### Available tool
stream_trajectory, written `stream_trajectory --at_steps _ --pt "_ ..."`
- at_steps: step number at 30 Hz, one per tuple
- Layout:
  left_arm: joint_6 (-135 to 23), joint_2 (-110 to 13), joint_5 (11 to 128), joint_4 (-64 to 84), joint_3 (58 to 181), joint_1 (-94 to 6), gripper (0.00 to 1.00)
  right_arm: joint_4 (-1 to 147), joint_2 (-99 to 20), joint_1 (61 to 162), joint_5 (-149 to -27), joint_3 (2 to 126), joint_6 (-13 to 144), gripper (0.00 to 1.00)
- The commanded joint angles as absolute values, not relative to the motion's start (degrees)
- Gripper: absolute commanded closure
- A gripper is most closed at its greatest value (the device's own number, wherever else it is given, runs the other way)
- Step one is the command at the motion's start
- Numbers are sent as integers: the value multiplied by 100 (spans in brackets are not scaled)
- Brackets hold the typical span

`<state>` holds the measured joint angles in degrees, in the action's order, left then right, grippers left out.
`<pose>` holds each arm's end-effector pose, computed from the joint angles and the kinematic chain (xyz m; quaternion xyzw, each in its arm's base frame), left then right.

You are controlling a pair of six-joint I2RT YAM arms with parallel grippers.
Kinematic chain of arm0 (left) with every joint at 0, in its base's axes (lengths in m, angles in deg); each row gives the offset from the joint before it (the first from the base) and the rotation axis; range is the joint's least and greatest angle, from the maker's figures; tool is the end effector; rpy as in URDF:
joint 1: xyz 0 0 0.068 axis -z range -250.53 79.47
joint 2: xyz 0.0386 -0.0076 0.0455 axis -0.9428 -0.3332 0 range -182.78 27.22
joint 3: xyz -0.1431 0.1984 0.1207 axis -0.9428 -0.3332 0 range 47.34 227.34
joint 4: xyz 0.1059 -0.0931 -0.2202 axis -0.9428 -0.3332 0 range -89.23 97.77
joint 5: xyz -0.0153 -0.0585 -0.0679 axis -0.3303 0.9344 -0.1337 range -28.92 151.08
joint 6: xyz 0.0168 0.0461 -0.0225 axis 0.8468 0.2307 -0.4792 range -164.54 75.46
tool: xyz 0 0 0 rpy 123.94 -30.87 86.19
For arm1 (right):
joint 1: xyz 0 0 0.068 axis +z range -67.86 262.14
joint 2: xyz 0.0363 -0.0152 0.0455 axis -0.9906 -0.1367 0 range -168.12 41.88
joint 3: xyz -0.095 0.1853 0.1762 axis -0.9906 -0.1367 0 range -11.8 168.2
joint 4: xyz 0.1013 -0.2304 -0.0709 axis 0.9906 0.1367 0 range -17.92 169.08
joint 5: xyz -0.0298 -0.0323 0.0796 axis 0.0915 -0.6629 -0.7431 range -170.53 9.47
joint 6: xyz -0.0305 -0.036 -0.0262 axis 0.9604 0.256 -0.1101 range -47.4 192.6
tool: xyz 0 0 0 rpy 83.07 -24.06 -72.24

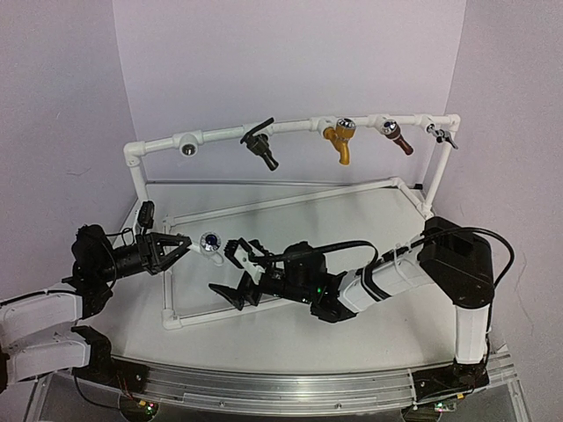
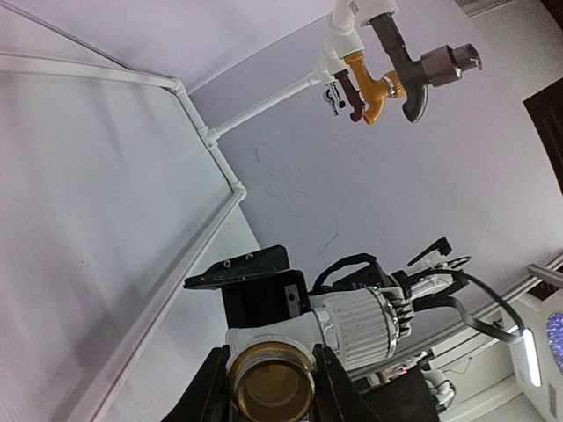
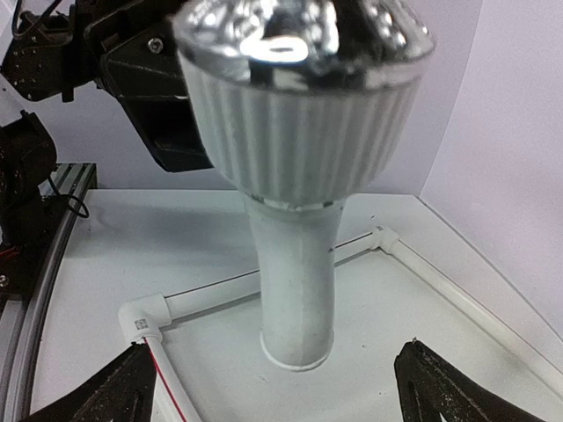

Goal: Install the water faucets
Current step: Pass from the right arm to the left, then pass from the left arm to the right

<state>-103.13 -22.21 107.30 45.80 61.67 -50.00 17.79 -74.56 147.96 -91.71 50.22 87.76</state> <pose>0.1612 -0.0879 0.2272 0.0625 0.6916 -0.6332 0.3419 0.1730 0.4023 0.1852 -0.5098 0.4911 0.3631 0.6059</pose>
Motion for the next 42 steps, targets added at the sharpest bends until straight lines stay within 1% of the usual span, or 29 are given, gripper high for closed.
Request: stream_trajectory --at_steps 1,5,7,12,15,19,22,25,27,30,33,34,37,38,39,40,41,42 --pt "-11264 -2147 11073 5600 6109 -5019 100 944 -7067 14860 -9378 5132 8927 12" --pt "-11241 -2074 11114 5528 6178 -5023 100 728 -7149 14895 -9150 5280 9144 17" --pt "-11216 -2039 11120 5456 6185 -5021 100 669 -7187 14901 -9253 5395 9215 21" --pt "-11176 -2032 11122 5408 6175 -5022 100 659 -7176 14903 -9596 5591 9175 42" --pt "-11208 -2064 11144 5518 6172 -5019 100 660 -7242 14903 -9675 5692 9197 50" --pt "-11213 -2076 11192 5557 6180 -5021 100 668 -7395 14903 -9766 5860 9239 55" --pt "-11221 -2039 11204 5587 6182 -5017 100 682 -7489 14903 -9816 5991 9266 65" --pt "-11227 -2029 11228 5587 6192 -5023 100 686 -7528 14903 -9813 6044 9301 71" --pt "-11234 -2017 11235 5613 6196 -5023 100 687 -7547 14903 -9836 6068 9311 73" --pt "-11249 -2023 11275 5648 6222 -5021 100 687 -7574 14903 -9799 6058 9342 68" --pt "-11282 -2036 11310 5709 6228 -5022 100 687 -7579 14903 -9799 6045 9352 69" --pt "-11283 -2034 11309 5713 6228 -5021 100 693 -7579 14903 -9827 6055 9359 72" --pt "-11283 -2055 11351 5690 6257 -5023 100 781 -7572 14903 -9778 6107 9422 100" --pt "-11244 -2046 11335 5576 6288 -5023 98 791 -7560 14903 -9689 6106 9453 100" --pt "-11127 -2008 11286 5311 6364 -5022 90 820 -7543 14903 -9581 6096 9504 100" --pt "-10978 -1954 11220 4947 6445 -5022 77 863 -7512 14903 -9461 6072 9576 100" --pt "-10809 -1880 11130 4515 6502 -5023 61 930 -7460 14903 -9311 6028 9678 100" --pt "-10573 -1752 10977 4181 6561 -5025 48 1043 -7395 14903 -9080 5977 9802 100"
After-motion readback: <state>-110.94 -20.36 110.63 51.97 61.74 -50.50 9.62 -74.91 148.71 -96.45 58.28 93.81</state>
